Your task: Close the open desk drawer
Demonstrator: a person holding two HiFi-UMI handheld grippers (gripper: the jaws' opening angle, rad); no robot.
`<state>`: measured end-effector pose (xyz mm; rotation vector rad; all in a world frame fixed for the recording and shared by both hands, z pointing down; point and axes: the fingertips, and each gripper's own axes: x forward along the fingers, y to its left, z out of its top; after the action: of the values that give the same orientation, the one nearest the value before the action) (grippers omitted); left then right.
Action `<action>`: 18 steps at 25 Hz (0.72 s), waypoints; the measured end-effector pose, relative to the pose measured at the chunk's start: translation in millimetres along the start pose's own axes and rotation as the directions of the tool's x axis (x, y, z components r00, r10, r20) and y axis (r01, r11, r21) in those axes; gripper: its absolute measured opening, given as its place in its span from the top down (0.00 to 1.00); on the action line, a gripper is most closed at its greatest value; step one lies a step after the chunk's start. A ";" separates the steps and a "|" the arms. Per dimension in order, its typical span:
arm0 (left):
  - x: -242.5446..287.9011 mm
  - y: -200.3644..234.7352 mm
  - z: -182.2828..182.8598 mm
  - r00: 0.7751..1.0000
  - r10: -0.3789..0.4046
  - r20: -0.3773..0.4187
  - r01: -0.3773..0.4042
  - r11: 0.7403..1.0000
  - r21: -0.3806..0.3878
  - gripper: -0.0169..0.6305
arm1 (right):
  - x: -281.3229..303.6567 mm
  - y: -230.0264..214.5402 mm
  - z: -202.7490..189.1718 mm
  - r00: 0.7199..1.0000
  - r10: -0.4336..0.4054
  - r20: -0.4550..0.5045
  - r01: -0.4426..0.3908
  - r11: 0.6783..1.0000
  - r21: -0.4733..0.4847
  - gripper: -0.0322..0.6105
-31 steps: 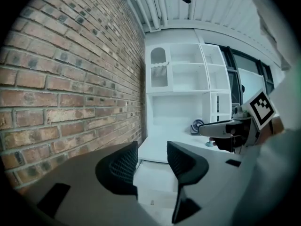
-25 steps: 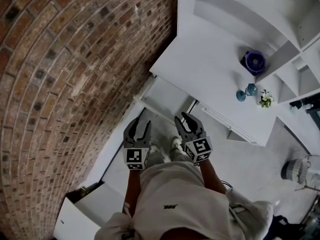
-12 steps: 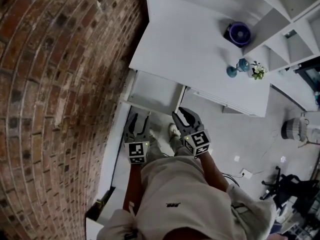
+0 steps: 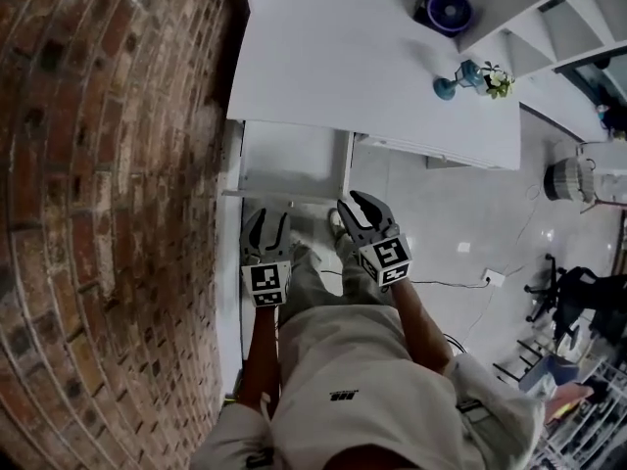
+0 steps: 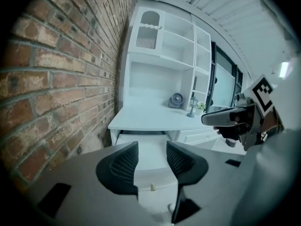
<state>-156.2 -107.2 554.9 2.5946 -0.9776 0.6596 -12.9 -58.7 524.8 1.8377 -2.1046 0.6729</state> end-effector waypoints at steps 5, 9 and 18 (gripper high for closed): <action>14.4 2.3 -23.9 0.999 -0.040 -0.014 0.040 0.999 0.011 0.66 | 2.0 3.4 -27.4 0.998 -0.054 -0.029 0.054 0.998 0.017 0.75; 20.7 4.1 -41.6 0.998 -0.058 -0.027 0.058 0.998 0.018 0.66 | 2.1 7.3 -44.3 0.995 -0.096 -0.026 0.097 0.995 0.013 0.75; 37.1 11.6 -76.8 0.995 -0.072 -0.070 0.073 0.997 0.021 0.64 | 17.3 25.8 -89.3 0.993 -0.086 -0.078 0.091 0.994 0.055 0.75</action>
<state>-163.6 -103.8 640.7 2.5951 -0.8554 0.7413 -49.9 -26.0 605.4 1.8926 -1.9634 0.7777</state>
